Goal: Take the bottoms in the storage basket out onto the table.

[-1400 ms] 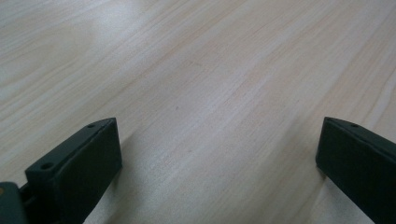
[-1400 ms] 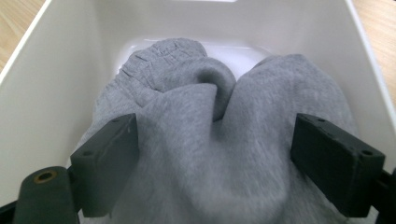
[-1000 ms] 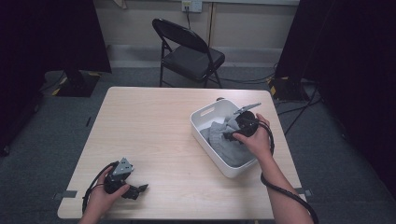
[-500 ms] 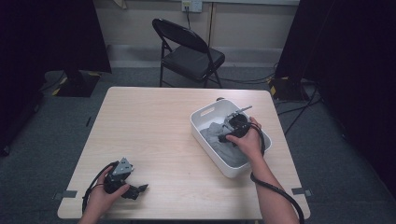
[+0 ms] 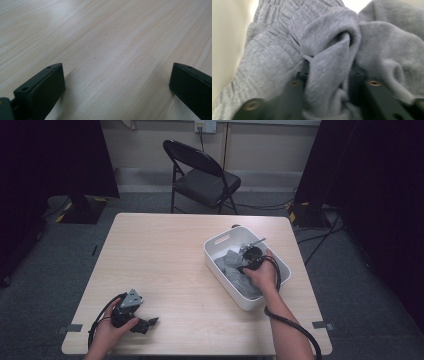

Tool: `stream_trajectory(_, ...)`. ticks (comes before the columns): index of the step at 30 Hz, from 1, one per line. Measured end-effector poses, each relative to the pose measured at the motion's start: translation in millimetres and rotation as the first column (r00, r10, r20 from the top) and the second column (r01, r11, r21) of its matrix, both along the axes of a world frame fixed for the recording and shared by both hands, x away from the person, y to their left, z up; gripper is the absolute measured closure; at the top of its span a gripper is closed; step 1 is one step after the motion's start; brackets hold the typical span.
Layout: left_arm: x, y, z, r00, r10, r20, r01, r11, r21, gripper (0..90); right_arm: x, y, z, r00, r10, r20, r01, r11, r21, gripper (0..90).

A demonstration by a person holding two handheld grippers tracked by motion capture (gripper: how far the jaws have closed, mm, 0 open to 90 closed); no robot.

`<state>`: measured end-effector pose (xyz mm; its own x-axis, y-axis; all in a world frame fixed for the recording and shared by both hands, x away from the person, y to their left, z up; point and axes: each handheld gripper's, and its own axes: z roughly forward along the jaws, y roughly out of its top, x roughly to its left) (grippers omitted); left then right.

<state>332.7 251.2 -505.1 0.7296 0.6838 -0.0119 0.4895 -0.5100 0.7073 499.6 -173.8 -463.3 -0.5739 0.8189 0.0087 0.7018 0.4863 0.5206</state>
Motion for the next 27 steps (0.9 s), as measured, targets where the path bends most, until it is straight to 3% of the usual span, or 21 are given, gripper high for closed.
stream_trajectory(5, -0.1, -0.1, 0.0, 1.0, 0.001, -0.001, -0.001, 1.0, -0.001, 0.0, -1.3, -0.4, 1.4, 0.9999, -0.015, 0.007, 0.014, 1.0, 0.018, 73.5)
stream_trajectory(7, 0.1, 0.0, 0.1, 1.0, 0.0, -0.001, 0.0, 1.0, 0.0, 0.0, -3.1, -4.9, 3.8, 0.9989, -0.047, 0.006, 0.046, 0.996, 0.071, 75.3)
stream_trajectory(9, 0.1, 0.0, 0.1, 1.0, 0.0, -0.001, 0.0, 1.0, 0.0, 0.0, -4.5, -6.5, 7.4, 0.9984, -0.054, 0.015, 0.052, 0.995, 0.081, 75.7)
stream_trajectory(13, 0.1, 0.1, 0.0, 1.0, -0.001, -0.001, 0.001, 1.0, 0.0, 0.0, -4.5, -6.8, 21.4, 0.9982, -0.044, 0.04, 0.042, 0.998, 0.056, 76.0)
stream_trajectory(14, 0.1, 0.1, 0.1, 1.0, -0.001, -0.001, 0.001, 1.0, 0.0, 0.0, -3.9, -9.5, 34.0, 0.9972, -0.046, 0.06, 0.042, 0.996, 0.073, 76.2)
stream_trajectory(21, 0.1, 0.2, 0.0, 1.0, -0.002, -0.002, 0.002, 1.0, -0.002, 0.0, -7.1, -12.8, 59.8, 0.9909, -0.063, 0.119, 0.052, 0.994, 0.1, 76.5)
stream_trajectory(23, 0.1, 0.2, 0.0, 1.0, -0.003, -0.001, 0.003, 1.0, -0.002, 0.0, -8.6, -14.2, 72.4, 0.987, -0.072, 0.144, 0.053, 0.99, 0.13, 76.5)
stream_trajectory(27, 0.1, 0.3, 0.0, 1.0, -0.003, -0.001, 0.003, 1.0, -0.002, 0.0, -11.1, -13.0, 91.1, 0.9811, -0.073, 0.18, 0.048, 0.989, 0.137, 76.6)
